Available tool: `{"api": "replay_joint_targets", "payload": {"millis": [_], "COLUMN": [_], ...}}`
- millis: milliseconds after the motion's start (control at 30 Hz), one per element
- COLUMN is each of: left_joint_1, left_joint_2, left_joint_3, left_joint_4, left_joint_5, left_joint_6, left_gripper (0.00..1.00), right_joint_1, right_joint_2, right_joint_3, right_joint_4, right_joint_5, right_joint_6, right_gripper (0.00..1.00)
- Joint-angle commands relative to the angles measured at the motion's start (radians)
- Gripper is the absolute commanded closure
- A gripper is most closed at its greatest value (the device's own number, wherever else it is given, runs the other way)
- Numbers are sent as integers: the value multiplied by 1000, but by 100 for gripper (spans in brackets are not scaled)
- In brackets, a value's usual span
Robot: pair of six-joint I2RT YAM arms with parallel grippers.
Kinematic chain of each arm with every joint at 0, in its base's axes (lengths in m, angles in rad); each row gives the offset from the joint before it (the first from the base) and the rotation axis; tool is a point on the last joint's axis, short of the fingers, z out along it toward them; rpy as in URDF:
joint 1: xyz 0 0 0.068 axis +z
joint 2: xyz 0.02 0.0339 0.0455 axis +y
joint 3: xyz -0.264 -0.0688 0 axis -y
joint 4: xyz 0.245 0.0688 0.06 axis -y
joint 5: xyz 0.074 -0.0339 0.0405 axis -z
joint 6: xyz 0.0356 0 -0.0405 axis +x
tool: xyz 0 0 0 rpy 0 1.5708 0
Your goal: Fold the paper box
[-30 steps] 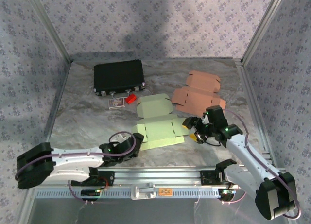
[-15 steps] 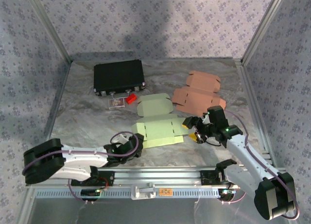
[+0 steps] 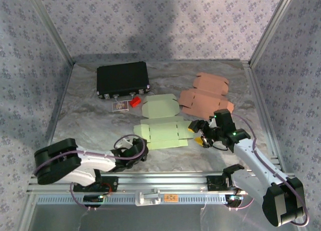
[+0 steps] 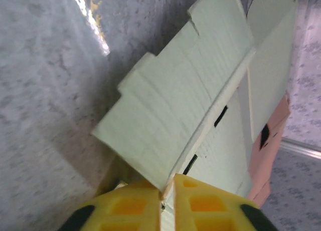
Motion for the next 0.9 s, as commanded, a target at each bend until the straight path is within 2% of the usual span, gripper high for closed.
{"api": "replay_joint_targets", "payload": {"millis": [0,133,233,433,500,667,867], "left_joint_1": [23,22,11,-6,-5,-14,-14], "left_joint_2": [27,28,-4,-63,-62,-60,-65], "left_joint_3": [12,65,115,175,186,190,190], "left_joint_4": [110,105,38,-46,-51,-54,-54], "left_joint_5": [-1,26,26,12,24,26,47], "left_joint_6": [-181,-141,-131,-144,-148,-156,-159], "left_gripper": [98,100,100,100,100,100,100], "right_joint_1": [12,46,110,341,391,466,513], "right_joint_2": [0,-23,-49,-86,-91,-73,39], "right_joint_3": [-16,-54,-102,-242,-279,-298,-289], "right_joint_4": [10,74,177,498,591,679,793], "right_joint_5": [-10,7,67,351,454,619,648], "right_joint_6": [32,123,260,519,546,541,556], "right_gripper": [25,26,27,31,32,35,41]}}
